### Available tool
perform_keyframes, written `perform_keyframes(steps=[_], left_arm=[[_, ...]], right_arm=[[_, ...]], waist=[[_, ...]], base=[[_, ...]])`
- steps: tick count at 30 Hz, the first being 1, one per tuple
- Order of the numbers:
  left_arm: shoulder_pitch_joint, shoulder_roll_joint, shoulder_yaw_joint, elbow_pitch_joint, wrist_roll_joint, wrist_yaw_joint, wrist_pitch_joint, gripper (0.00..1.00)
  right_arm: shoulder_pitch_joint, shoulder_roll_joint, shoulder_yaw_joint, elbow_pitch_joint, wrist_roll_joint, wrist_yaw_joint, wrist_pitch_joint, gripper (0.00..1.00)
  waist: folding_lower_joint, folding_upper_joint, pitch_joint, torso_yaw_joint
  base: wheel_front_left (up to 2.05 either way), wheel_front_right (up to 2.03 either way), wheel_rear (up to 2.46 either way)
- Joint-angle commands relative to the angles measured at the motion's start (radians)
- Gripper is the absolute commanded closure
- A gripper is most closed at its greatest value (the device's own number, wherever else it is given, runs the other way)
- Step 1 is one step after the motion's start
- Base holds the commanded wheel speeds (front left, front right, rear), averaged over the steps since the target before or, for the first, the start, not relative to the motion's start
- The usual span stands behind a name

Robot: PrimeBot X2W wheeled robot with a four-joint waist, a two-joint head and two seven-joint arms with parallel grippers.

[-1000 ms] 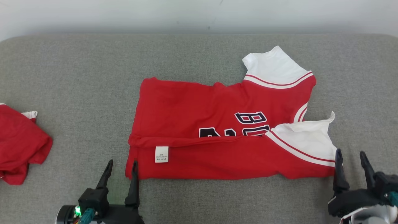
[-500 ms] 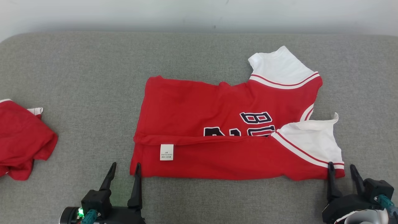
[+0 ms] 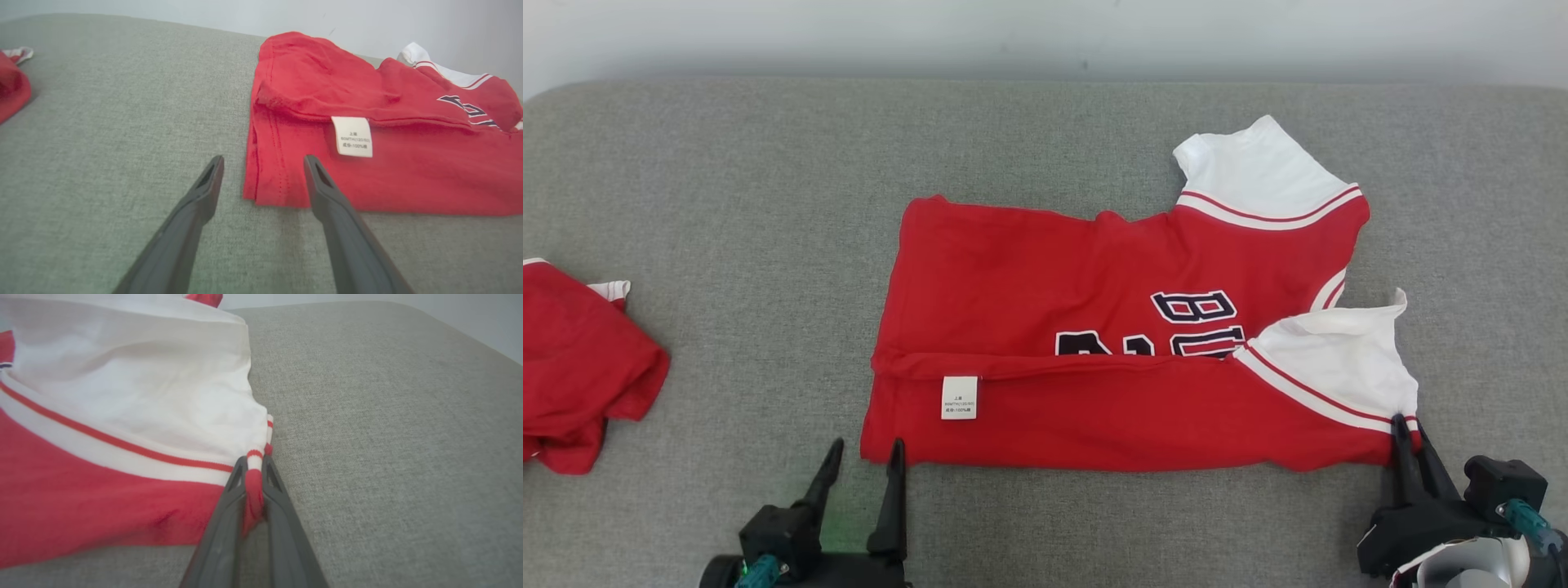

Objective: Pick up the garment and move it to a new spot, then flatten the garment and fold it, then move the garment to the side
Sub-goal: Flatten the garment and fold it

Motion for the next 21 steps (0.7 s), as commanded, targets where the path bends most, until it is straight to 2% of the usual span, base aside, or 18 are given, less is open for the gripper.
perform_keyframes(steps=[1, 7, 13, 15, 21], left_arm=[[0.003, 0.001, -0.005, 0.015, -0.020, -0.004, -0.003, 0.00], [-0.036, 0.001, -0.025, 0.095, -0.062, -0.015, -0.003, 0.00], [-0.066, 0.001, -0.028, 0.125, -0.070, -0.006, -0.003, 0.00], [-0.070, 0.001, -0.033, 0.128, -0.067, -0.007, -0.003, 1.00], [-0.058, 0.001, -0.037, 0.133, -0.088, -0.017, -0.003, 1.00]], right_arm=[[0.012, -0.004, 0.003, -0.003, 0.007, -0.004, 0.010, 1.00], [0.000, 0.014, 0.023, -0.049, 0.016, -0.003, 0.006, 1.00], [0.002, 0.006, 0.041, -0.069, 0.027, -0.003, 0.006, 1.00], [0.002, 0.001, 0.042, -0.070, 0.027, -0.003, 0.006, 1.00], [0.014, 0.005, 0.033, -0.093, 0.033, -0.003, 0.006, 1.00]], waist=[[0.0001, 0.0000, 0.001, -0.002], [0.0001, 0.0000, 0.017, -0.012], [0.0001, 0.0000, 0.025, -0.017], [0.0001, 0.0000, 0.026, -0.018], [0.0001, 0.0000, 0.016, -0.019]], base=[[0.00, 0.00, 0.00], [0.00, 0.00, 0.00], [0.00, 0.00, 0.00], [0.00, 0.00, 0.00], [0.00, 0.00, 0.00]])
